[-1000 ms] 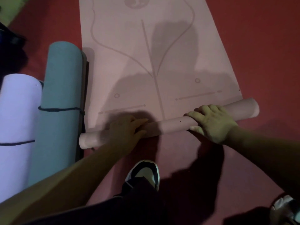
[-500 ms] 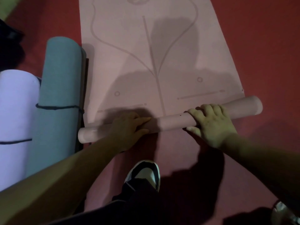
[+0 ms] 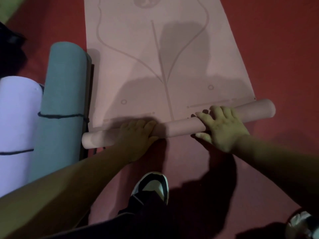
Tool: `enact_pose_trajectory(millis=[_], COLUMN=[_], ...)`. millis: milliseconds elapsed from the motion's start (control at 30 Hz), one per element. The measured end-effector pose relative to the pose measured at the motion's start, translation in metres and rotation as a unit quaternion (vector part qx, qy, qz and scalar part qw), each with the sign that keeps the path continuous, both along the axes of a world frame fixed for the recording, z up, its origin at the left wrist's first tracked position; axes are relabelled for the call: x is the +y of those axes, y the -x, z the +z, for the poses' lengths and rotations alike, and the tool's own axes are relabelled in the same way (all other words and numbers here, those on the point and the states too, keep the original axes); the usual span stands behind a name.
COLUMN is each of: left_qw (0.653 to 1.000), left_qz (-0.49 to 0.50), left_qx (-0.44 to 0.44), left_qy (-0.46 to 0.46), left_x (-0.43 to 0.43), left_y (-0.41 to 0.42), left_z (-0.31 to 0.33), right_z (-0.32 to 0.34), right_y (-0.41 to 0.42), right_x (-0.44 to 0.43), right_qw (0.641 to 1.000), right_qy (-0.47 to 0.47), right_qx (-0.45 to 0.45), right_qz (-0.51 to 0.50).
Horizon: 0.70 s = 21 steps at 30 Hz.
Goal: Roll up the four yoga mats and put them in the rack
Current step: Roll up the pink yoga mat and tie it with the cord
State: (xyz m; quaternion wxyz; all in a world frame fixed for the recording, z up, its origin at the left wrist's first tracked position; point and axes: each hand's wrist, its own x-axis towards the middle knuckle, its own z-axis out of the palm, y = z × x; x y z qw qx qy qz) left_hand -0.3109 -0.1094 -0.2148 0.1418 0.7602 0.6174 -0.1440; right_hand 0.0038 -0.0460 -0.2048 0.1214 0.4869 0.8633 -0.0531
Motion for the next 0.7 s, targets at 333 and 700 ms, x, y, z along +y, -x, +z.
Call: enact_pose_trajectory(millis=[333,700], left_qw=[0.998,0.997], left_qz=[0.005,-0.025], left_qx=[0.005,-0.045], left_qy=[-0.056,-0.051], left_x=[-0.006,-0.037], left_y=[0.001,0.003], left_z=[-0.002,-0.005], right_z=[0.01,0.034], right_y=[0.009,0.013], right_x=[0.017,0.006], right_qw=[0.997,0.965], right_qy=[0.028,0.234], right_qx=[-0.069,-0.109], right_qz=[0.019,0.039])
